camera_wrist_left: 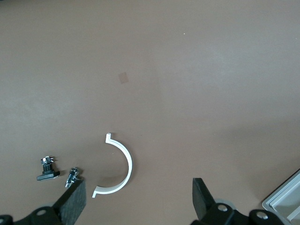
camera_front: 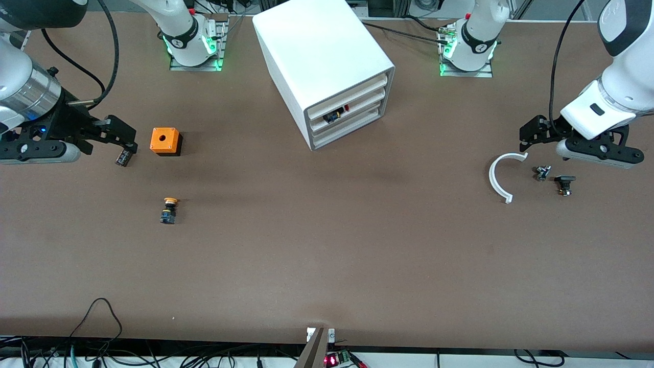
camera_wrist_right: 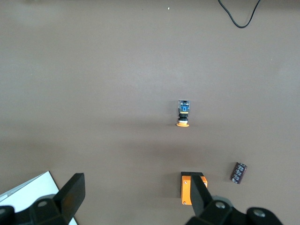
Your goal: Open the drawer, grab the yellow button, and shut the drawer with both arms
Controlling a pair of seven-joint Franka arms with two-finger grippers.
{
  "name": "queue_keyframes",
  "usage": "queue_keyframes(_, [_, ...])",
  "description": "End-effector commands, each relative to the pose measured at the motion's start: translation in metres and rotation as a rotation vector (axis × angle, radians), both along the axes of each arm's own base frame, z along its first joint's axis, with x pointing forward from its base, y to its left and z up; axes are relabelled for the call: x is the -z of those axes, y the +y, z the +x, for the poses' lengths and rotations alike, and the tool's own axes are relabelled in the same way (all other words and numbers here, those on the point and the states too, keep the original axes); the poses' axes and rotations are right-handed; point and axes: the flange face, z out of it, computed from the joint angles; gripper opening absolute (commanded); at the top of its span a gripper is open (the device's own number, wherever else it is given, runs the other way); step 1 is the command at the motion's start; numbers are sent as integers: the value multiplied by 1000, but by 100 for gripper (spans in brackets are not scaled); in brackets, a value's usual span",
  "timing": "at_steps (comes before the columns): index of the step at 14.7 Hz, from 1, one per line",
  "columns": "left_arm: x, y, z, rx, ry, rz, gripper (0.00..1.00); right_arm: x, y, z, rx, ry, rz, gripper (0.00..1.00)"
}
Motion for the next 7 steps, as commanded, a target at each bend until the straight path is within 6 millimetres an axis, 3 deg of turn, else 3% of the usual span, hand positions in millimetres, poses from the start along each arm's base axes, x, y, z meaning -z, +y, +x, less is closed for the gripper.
queue_keyframes(1, [-5,5,-20,-6,61,-3,100,-21,-17,-12,24,-14,-24,99])
queue_keyframes(7, [-18,0,-13,8,87,4,100,-36,-24,-21,19,-21,-24,99])
